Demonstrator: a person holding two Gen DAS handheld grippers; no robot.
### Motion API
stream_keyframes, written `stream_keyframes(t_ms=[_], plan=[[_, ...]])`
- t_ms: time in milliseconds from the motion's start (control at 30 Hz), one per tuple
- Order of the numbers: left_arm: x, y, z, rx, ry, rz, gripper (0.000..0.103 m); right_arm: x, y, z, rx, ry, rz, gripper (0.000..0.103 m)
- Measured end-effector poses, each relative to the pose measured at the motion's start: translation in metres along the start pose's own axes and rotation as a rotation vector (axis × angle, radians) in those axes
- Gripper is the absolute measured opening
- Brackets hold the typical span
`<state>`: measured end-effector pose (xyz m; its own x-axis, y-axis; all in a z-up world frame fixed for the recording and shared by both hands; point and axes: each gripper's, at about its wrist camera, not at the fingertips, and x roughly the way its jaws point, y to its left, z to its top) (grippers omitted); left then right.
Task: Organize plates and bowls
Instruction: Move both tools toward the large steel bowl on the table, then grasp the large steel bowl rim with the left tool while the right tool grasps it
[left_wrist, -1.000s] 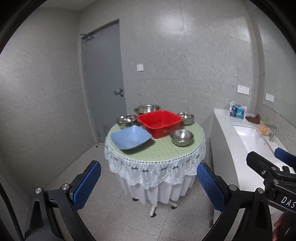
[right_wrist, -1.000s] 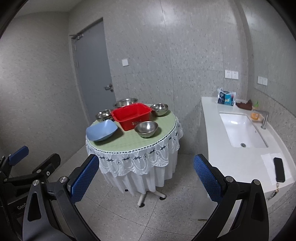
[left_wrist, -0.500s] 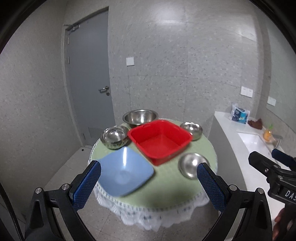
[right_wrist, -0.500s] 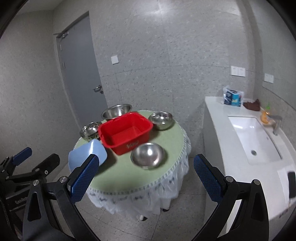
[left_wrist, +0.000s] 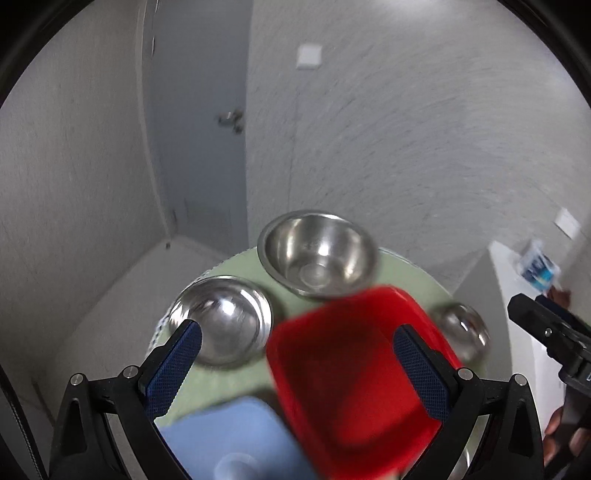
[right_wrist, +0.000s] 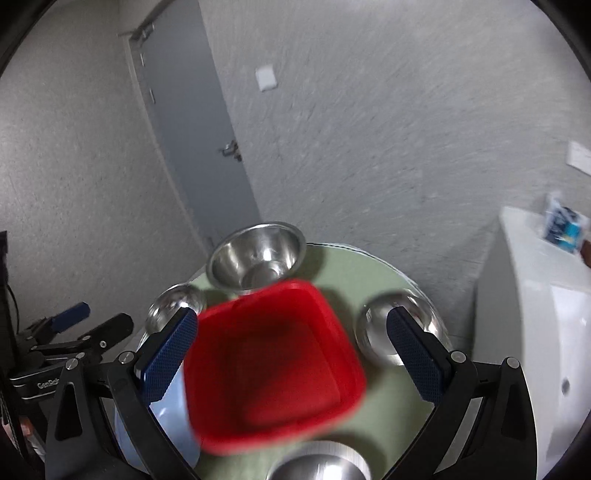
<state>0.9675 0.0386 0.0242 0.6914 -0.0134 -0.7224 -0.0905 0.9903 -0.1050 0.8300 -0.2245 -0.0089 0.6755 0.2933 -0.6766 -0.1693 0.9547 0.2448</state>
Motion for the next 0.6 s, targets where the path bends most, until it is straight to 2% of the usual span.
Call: stream_keyframes(t_ms=[100,200,300,400,467,500,600], plan=[[0.069,0.000,0.047,-0.022,0.069,0.053,0.101,0.069,-0.009,0.036,0.003,0.099,0.053,0.103],[0.136,0.002,0.086,-0.026,0.125,0.123,0.094,0.131,-0.020,0.058,0.006,0.183,0.052,0.103],[0.191,0.001,0.106,-0.025,0.185,0.166,0.090,0.193,-0.031,0.066,0.035,0.278,0.072,0.103],[0.241,0.000,0.119,-0.014,0.239,0.197,0.083,0.230,-0.040,0.065,0.055,0.340,0.086,0.101],[0.270,-0.004,0.122,-0.011,0.269,0.217,0.079,0.249,-0.043,0.063,0.057,0.371,0.087,0.092],[0.281,-0.003,0.125,-0.012,0.278,0.219,0.076,0.258,-0.044,0.061,0.056,0.388,0.087,0.090],[0.325,-0.005,0.139,0.000,0.300,0.218,0.064,0.278,-0.040,0.059,0.040,0.431,0.101,0.072]])
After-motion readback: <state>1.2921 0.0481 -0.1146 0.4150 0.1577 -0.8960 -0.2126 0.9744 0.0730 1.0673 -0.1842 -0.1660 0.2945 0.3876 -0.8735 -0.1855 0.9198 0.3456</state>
